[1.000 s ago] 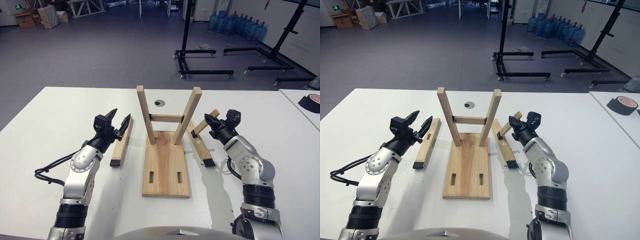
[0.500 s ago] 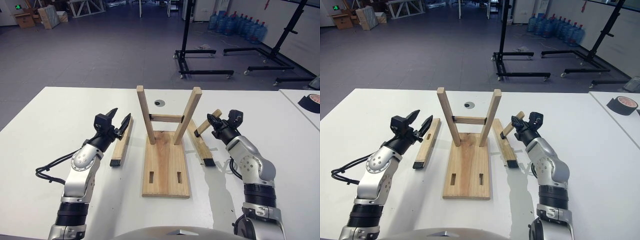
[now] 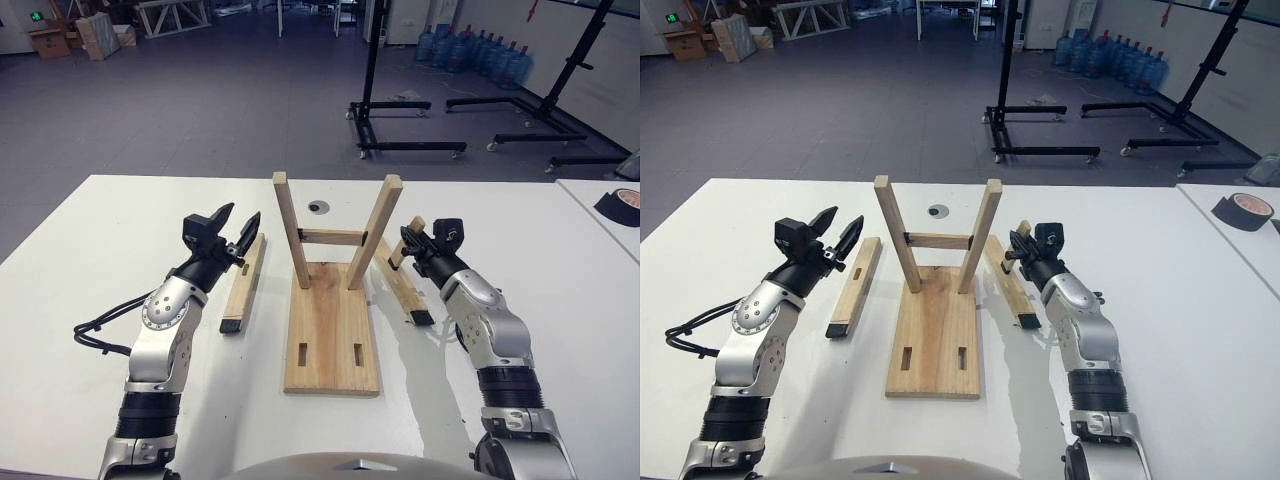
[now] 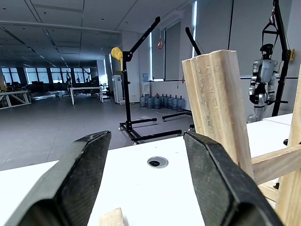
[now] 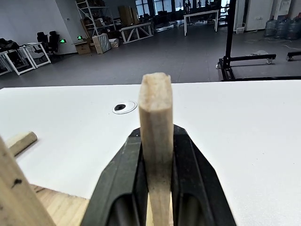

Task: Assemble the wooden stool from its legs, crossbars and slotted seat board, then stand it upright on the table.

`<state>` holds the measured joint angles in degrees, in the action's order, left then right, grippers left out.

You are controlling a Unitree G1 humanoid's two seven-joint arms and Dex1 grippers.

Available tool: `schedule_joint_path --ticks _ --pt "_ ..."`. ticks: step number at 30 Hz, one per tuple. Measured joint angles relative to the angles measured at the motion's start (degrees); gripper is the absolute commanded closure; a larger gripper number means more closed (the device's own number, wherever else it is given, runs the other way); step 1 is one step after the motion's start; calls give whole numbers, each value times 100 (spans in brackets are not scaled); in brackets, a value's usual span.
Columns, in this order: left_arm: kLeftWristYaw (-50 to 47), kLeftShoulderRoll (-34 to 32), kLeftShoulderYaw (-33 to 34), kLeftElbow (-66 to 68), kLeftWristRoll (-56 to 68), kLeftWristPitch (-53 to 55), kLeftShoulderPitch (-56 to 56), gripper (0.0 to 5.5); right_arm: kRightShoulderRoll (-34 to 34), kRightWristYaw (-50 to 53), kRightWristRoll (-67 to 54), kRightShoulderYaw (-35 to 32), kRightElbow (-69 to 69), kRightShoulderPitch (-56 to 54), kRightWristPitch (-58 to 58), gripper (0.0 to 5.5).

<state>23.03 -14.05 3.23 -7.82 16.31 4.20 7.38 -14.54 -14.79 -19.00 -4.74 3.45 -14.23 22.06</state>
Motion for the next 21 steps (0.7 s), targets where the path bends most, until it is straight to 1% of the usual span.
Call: schedule_joint_path --ticks 5,9,12,17,21 --pt "-16 0 -2 0 -25 0 -14 268 -333 -327 213 304 9 -69 158 510" --pt "-80 5 3 -38 -62 -1 -118 268 -613 -556 226 351 -36 -149 431 510" --pt "-78 5 -2 -141 -61 0 -307 268 -841 -703 165 281 -345 -62 808 510" --pt "-179 15 3 -349 -94 1 -554 268 -1391 -1026 -138 36 -975 60 1790 510" --pt "-251 74 -23 -419 -118 1 -633 268 -1465 -1042 -245 -54 -1085 29 2124 510"
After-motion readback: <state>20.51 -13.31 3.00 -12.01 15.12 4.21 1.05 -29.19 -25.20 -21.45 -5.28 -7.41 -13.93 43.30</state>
